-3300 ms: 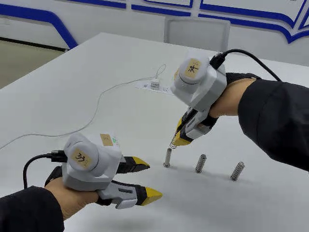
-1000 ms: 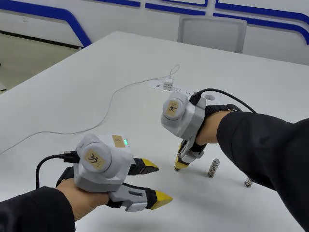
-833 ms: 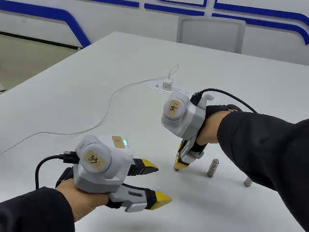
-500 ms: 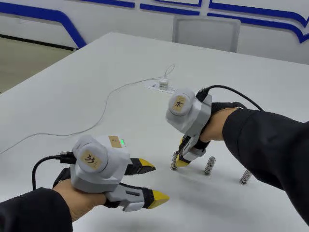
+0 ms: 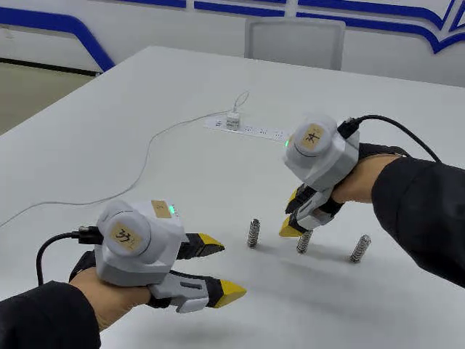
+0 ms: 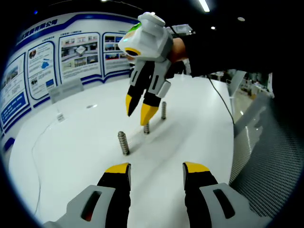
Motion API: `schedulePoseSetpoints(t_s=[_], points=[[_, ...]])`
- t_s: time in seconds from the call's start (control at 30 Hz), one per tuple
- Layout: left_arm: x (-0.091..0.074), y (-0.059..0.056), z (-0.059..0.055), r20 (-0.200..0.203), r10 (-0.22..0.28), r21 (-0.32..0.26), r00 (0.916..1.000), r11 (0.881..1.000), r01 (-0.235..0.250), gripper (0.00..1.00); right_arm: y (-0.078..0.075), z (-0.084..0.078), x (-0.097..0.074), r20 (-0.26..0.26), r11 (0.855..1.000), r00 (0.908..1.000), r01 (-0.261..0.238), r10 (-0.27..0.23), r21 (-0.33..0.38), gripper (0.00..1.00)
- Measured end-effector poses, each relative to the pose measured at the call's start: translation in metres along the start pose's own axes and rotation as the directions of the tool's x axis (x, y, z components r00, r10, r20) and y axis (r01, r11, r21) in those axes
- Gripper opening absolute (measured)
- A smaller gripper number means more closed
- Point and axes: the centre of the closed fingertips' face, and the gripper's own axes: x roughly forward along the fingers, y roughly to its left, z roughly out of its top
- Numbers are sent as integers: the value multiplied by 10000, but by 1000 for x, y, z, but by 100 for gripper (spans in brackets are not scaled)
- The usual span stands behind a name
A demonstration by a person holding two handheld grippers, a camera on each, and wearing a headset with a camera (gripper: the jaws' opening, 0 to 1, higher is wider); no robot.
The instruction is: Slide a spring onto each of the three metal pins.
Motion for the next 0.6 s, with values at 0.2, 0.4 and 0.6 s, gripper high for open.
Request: schedulePoseSetpoints(t_s=[0.2, 0.4, 0.6], points=[[0, -1, -1, -54, -19, 22, 10000, 10000, 19, 45, -7, -14, -14, 528, 9978, 9979, 356, -386, 558, 29], [1, 0, -1, -49, 19, -11, 10000, 10000, -20, 45, -11, -24, -27, 1047, 9927, 9910, 734, -834, 957, 35], [1, 0, -1, -41, 38, -19, 10000, 10000, -38, 45, -13, -33, -41, 1759, 9808, 9748, 1092, -1374, 1614, 39]])
